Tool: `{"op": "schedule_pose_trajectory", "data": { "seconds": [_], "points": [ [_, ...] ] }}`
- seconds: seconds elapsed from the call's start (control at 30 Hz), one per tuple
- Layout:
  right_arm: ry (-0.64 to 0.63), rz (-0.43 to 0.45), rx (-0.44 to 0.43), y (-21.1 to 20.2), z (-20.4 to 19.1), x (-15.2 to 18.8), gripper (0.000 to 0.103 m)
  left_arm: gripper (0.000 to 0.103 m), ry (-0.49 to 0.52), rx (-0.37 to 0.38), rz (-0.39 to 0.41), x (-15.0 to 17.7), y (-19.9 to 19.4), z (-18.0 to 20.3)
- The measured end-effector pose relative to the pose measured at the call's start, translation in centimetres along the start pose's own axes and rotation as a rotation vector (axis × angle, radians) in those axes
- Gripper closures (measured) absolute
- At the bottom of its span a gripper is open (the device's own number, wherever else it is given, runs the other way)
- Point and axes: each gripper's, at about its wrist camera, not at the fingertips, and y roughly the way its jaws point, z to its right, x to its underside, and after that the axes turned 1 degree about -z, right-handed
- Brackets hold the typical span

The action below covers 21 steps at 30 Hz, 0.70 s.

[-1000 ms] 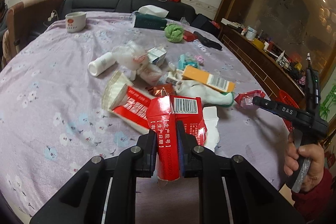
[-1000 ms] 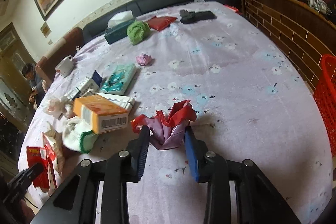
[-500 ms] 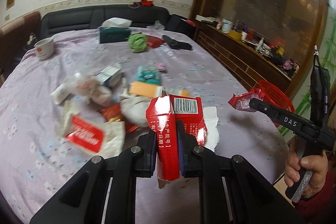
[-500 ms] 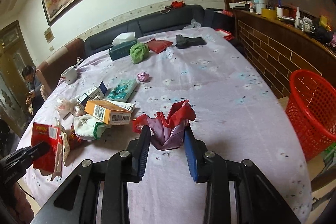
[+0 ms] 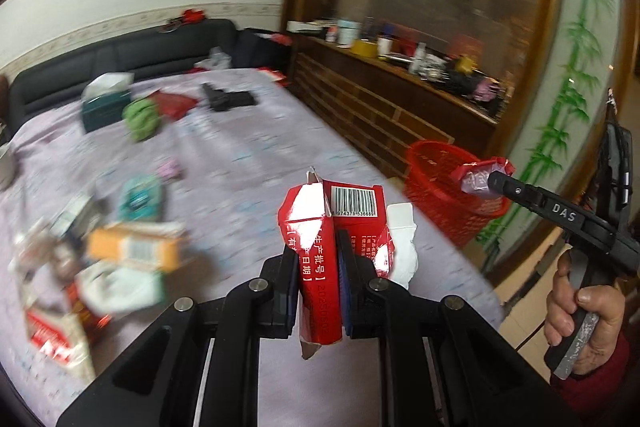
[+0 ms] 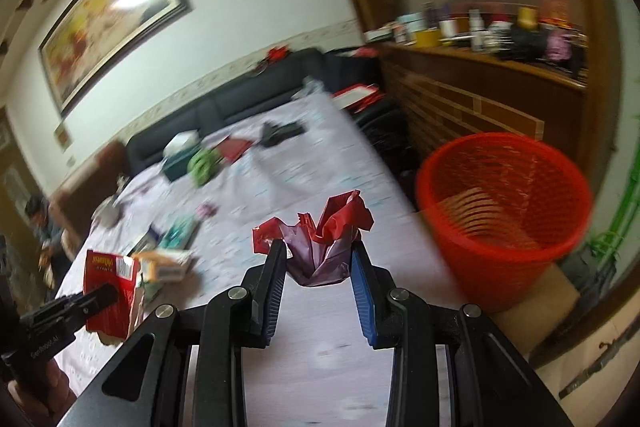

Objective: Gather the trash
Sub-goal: 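Carry the red wrapper and pink bag in both tools over the red wastebasket, then open both tools to drop the wrapper and bag into the basket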

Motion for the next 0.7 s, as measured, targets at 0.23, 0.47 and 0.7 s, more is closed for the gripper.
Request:
{"op": "schedule_pose_trajectory", "data": {
  "seconds": [0.23, 0.47, 0.7],
  "points": [
    [0.108, 0.071, 0.087, -2.8, 7.3, -2.0, 0.068, 0.087, 0.061, 0.086, -0.016, -3.7, 4.5, 6.5],
    [0.17, 0.105, 0.133, -3.5, 12.5, -3.8, 0.068, 0.087, 0.085, 0.131, -0.043, -6.8, 10.1, 11.7],
    [0.225, 0.106, 0.127, -2.5, 16.0, -5.1, 0.066, 0.087, 0.097, 0.139, -0.071, -8.3, 15.1, 14.7]
  ]
}}
